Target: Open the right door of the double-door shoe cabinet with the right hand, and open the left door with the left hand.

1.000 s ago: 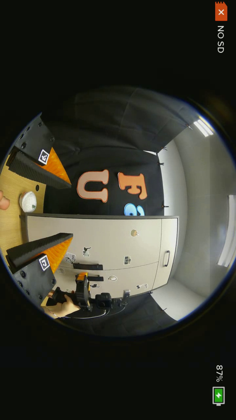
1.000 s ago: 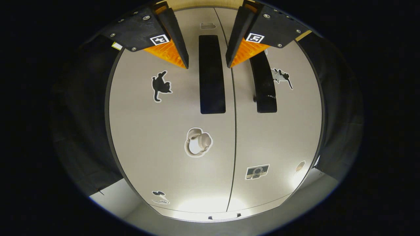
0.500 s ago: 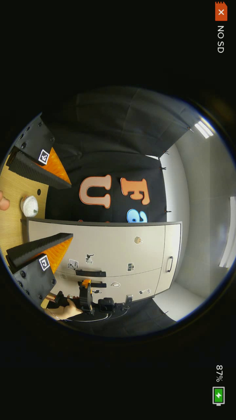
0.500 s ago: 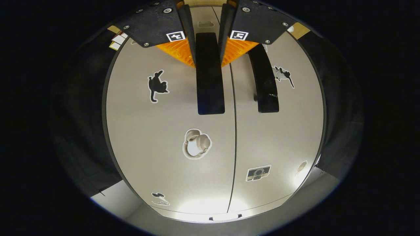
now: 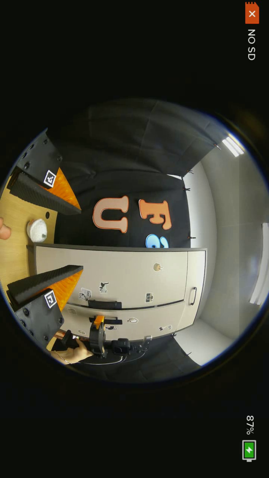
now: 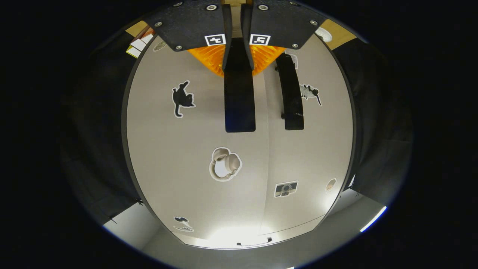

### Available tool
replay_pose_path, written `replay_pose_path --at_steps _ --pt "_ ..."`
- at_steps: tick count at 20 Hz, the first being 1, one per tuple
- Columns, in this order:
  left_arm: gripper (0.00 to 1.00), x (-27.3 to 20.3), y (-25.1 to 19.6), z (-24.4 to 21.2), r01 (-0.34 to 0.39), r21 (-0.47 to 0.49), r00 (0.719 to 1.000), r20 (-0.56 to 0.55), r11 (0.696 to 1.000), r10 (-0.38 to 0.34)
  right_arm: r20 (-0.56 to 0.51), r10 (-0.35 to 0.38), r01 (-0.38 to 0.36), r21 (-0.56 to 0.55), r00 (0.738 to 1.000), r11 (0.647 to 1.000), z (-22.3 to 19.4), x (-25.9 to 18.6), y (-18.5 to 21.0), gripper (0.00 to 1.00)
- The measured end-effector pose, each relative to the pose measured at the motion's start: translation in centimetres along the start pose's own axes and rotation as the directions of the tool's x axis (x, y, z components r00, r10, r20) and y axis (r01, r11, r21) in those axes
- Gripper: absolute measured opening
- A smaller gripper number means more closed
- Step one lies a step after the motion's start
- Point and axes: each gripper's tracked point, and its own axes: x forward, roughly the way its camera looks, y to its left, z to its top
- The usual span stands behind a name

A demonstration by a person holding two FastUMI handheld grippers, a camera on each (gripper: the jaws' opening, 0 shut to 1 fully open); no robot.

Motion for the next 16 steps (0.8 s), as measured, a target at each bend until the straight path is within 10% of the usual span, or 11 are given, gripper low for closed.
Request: replay_pose_path --at_steps 16 --pt "0.82 -4.8 -2.2 1.1 -0.004 0.001 1.000 0.002 1.000 0.004 0.023 0.037 -0.036 -0.022 0.999 0.999 0.7 -5.1 -2.3 0.02"
